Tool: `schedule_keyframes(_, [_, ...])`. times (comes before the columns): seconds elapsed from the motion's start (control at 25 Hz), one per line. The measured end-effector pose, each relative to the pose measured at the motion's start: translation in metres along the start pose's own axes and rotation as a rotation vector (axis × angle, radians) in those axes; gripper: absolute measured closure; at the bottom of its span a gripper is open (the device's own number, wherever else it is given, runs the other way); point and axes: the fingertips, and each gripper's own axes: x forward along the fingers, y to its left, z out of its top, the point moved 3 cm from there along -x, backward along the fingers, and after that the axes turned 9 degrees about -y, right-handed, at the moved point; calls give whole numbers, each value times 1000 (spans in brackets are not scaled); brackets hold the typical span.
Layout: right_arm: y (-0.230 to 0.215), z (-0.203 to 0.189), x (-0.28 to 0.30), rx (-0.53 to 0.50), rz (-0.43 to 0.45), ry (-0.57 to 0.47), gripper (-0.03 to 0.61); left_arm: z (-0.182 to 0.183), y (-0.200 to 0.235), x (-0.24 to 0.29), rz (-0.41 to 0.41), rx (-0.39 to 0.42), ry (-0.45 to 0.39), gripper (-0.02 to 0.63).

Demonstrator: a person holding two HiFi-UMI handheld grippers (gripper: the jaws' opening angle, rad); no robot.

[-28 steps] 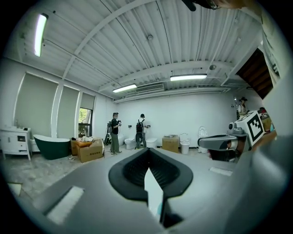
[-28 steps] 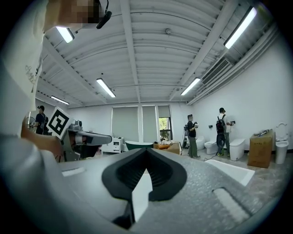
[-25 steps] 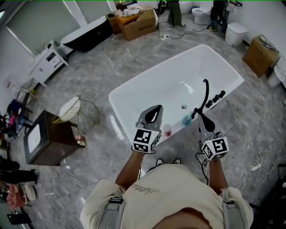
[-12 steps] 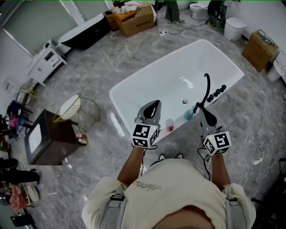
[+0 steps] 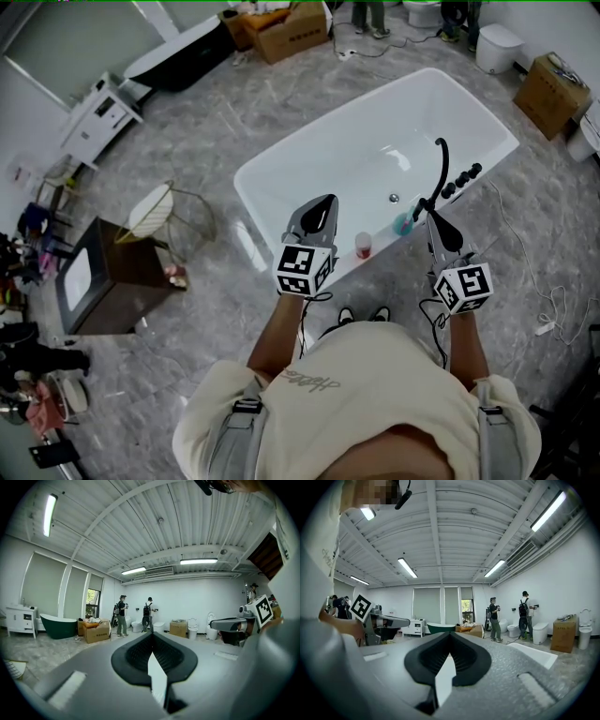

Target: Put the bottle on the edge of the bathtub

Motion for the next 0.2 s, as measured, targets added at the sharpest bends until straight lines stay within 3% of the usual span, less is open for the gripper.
schedule_keyframes(0.2, [10,1,9,-6,9,-14,578,1,10,-9,13,5,-9,597])
